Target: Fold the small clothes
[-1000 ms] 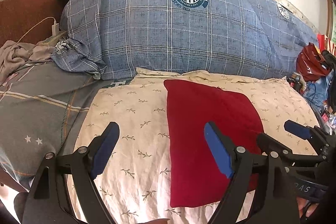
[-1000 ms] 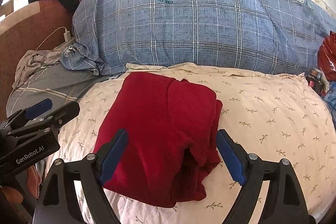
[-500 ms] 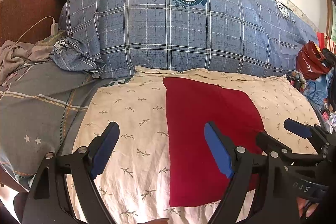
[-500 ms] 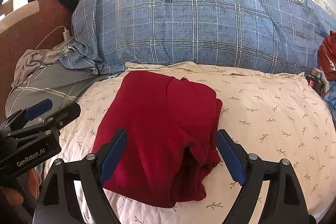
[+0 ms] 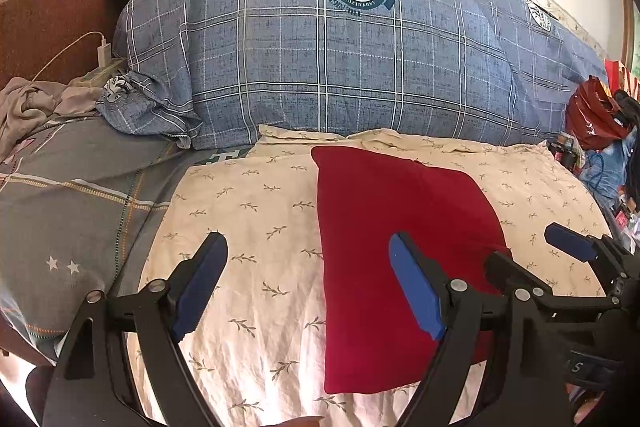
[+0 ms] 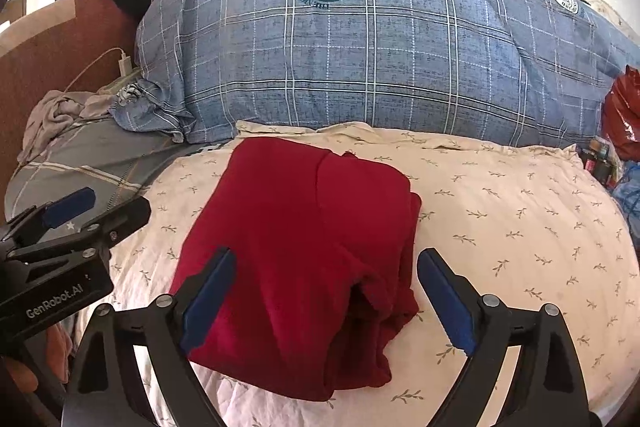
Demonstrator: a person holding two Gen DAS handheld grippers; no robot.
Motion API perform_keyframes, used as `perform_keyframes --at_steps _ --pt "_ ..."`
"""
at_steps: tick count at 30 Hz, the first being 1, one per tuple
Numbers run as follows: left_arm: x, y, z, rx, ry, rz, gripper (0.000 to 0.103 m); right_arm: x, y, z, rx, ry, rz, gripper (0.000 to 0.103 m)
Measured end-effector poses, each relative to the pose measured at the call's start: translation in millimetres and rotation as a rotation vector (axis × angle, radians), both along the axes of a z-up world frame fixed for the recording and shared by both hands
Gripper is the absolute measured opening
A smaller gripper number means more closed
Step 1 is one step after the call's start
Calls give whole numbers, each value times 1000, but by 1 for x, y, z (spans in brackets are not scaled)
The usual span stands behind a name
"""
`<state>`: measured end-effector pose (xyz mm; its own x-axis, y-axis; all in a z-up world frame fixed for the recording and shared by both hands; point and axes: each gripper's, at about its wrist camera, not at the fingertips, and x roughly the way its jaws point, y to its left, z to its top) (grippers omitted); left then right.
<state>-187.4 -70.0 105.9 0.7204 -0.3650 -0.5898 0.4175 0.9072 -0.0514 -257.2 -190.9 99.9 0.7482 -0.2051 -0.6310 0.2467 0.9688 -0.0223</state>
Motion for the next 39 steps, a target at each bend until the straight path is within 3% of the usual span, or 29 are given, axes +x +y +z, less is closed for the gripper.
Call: perform_keyframes --at_steps 8,39 --pt "1 0 -1 3 5 0 84 0 -2 -1 14 -12 -12 102" --pt "7 -4 -9 6 27 1 84 4 0 -11 9 11 -5 103"
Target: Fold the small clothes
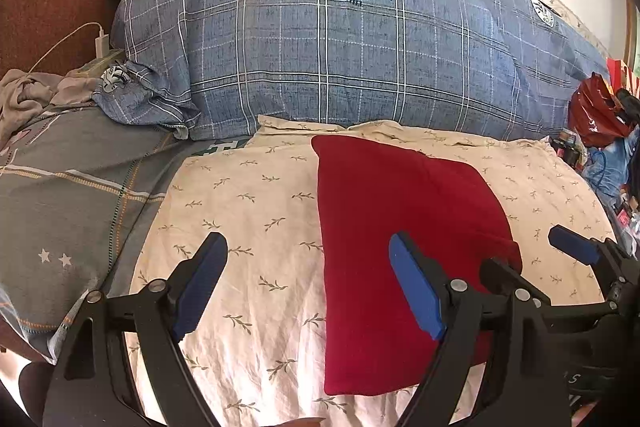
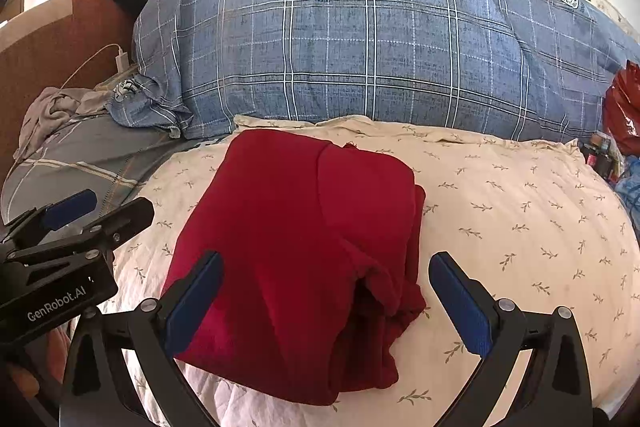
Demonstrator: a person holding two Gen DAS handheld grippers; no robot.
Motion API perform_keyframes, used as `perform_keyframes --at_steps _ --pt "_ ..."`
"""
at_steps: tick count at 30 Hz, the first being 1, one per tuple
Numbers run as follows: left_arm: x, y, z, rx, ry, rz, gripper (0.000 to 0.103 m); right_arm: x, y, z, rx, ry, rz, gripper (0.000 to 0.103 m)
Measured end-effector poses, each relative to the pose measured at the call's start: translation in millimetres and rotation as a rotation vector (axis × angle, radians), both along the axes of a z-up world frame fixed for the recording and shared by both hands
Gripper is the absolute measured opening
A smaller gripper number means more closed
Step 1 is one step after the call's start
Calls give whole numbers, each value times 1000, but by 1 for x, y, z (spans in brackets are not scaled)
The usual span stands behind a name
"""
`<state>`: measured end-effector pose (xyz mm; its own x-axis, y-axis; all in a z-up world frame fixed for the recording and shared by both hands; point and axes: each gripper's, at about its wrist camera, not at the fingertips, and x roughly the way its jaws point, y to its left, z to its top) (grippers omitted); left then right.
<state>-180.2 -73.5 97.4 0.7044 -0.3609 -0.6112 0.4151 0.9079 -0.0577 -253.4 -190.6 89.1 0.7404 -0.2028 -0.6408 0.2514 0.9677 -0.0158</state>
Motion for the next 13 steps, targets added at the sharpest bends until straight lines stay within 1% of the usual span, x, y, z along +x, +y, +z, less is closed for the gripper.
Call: perform_keyframes --at_steps 8,11,13 --pt "7 2 -7 -4 6 6 83 6 -4 -4 -3 16 -5 103" --pt "14 8 -11 -12 12 1 83 11 -15 -8 -1 35 -15 103" --pt "27 16 -13 -16 27 19 83 14 -33 -9 -13 42 -50 103"
